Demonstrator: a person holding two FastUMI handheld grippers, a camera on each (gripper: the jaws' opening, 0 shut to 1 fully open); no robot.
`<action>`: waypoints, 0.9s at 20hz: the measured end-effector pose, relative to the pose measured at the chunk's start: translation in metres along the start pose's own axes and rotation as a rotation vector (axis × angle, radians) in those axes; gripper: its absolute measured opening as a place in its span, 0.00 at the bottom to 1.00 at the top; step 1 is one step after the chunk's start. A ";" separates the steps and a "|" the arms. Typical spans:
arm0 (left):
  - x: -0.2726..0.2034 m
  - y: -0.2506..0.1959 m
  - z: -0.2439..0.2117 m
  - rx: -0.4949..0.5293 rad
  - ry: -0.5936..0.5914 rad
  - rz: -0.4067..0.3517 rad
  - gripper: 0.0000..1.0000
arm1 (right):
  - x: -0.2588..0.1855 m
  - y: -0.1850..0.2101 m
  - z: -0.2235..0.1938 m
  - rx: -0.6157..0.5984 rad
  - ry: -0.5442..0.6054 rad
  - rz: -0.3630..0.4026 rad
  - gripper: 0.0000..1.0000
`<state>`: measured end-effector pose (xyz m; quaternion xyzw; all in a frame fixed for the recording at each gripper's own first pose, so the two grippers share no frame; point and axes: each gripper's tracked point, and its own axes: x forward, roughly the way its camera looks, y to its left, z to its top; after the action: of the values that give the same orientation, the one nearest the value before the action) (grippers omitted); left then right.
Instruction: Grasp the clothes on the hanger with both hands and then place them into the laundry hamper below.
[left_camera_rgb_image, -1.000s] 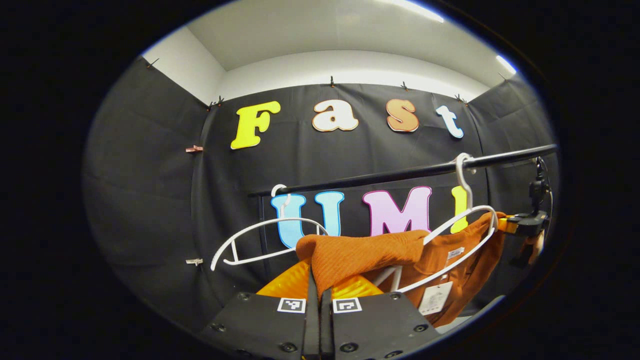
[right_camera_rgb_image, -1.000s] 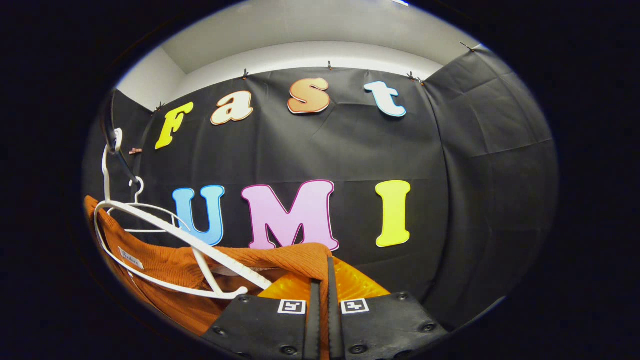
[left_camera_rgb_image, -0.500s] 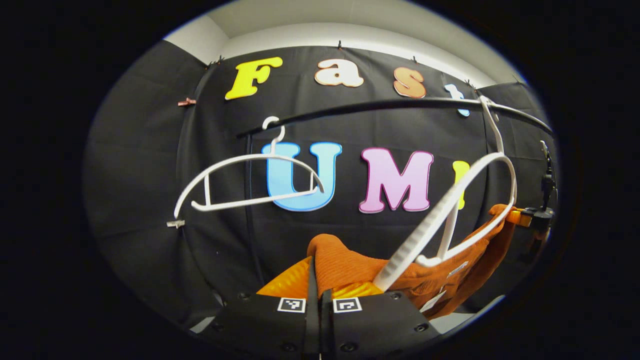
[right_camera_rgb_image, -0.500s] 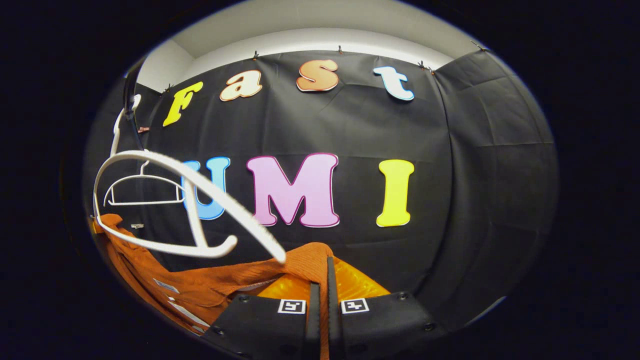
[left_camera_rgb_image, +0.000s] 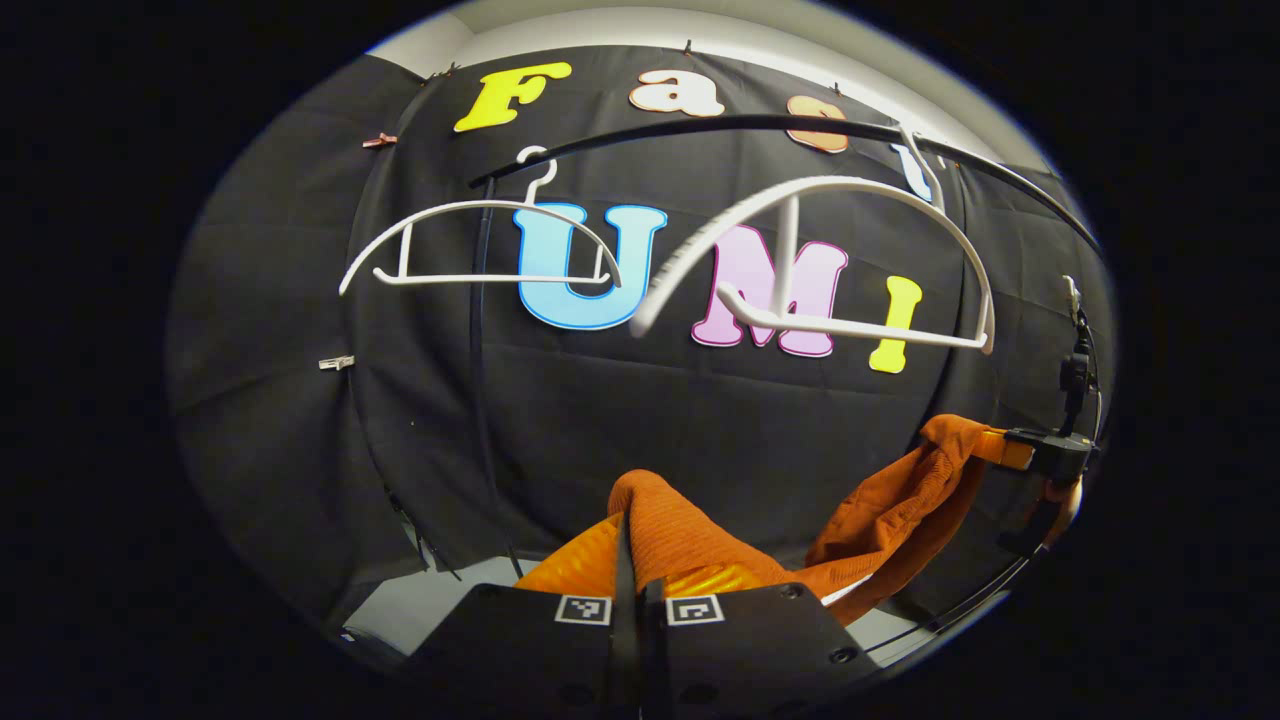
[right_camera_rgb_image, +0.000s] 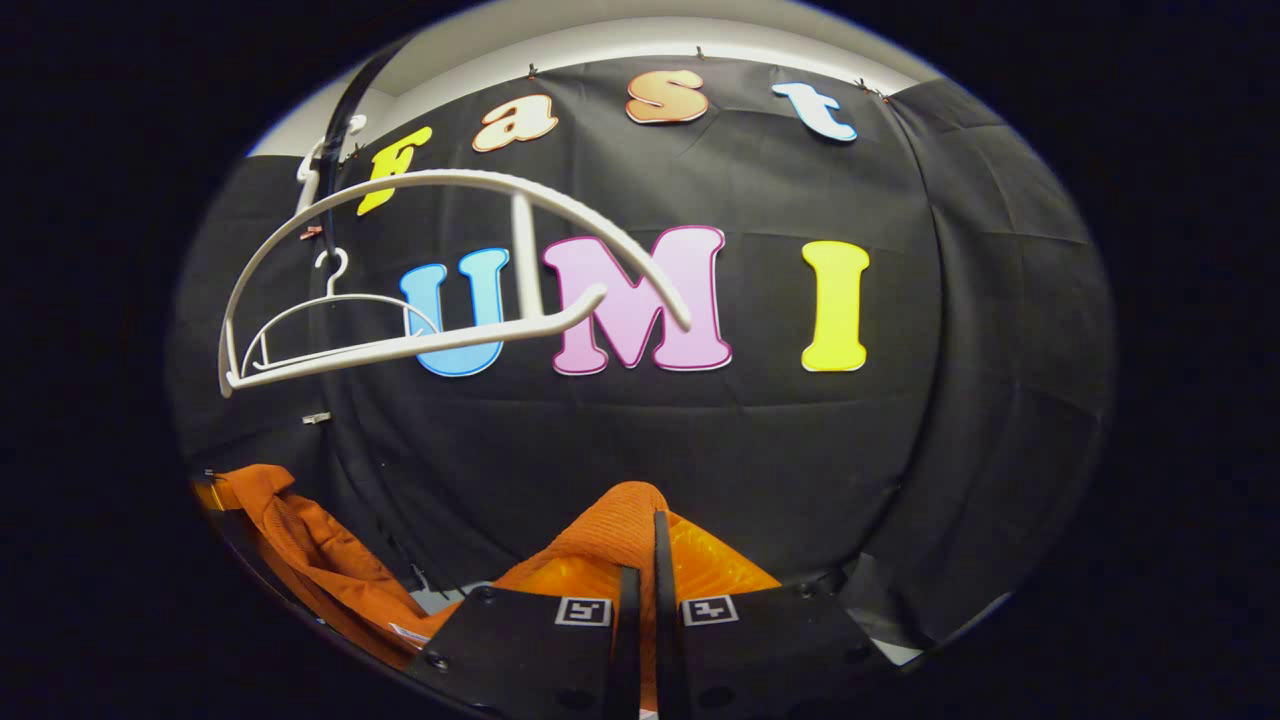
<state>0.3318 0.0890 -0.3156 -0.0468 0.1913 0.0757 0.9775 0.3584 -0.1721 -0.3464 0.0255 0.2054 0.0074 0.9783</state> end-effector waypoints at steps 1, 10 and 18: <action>-0.001 -0.005 -0.001 -0.001 0.005 -0.009 0.06 | -0.003 0.009 -0.004 0.002 0.011 0.019 0.11; 0.011 -0.074 -0.015 0.031 0.031 -0.121 0.06 | -0.011 0.097 -0.022 0.056 0.081 0.203 0.11; 0.035 -0.110 -0.029 0.062 0.080 -0.173 0.06 | -0.009 0.147 -0.053 0.062 0.180 0.311 0.11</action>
<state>0.3711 -0.0181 -0.3486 -0.0359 0.2276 -0.0166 0.9729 0.3282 -0.0227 -0.3836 0.0865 0.2860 0.1548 0.9417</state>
